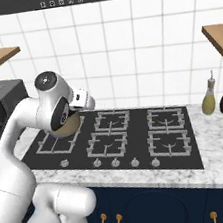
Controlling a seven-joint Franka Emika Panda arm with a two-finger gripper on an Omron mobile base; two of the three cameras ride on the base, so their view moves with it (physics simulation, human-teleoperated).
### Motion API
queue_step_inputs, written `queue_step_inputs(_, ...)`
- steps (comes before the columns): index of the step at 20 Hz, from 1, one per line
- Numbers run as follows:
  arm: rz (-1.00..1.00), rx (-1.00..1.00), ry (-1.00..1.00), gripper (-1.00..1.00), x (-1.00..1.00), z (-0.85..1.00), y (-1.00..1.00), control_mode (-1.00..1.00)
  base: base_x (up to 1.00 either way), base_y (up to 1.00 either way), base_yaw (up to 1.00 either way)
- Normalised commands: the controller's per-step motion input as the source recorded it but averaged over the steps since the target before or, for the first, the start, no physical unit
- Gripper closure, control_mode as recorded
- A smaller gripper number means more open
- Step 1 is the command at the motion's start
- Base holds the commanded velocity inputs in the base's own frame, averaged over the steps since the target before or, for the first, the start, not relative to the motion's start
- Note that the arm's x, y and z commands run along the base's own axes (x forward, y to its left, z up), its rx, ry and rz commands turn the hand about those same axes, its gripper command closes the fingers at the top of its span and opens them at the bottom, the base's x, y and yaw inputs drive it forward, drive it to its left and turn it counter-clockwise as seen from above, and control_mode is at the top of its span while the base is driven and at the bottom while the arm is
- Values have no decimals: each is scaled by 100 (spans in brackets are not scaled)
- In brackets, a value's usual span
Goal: Put the avocado and garlic in the pot. Retrieve the spatula and lightly stir the vegetables in the pot.
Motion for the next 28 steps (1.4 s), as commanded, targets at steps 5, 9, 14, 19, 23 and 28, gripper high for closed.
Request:
queue_step_inputs(5, 19, 0, 14, 100, 43, -8, 100, -100, 0, 0, 0)
queue_step_inputs(9, 9, -5, 17, 100, 76, -44, 88, -100, 0, 0, 0)
queue_step_inputs(14, 4, -15, 13, 100, 85, -65, 75, -100, 0, 0, 0)
queue_step_inputs(19, 2, -8, 15, 100, 93, -51, 38, -100, 0, 0, 0)
queue_step_inputs(23, 1, -3, 18, 100, 82, -61, 24, -100, 0, 0, 0)
queue_step_inputs(28, 1, -2, 13, 100, 40, -56, 22, -100, 0, 0, 0)
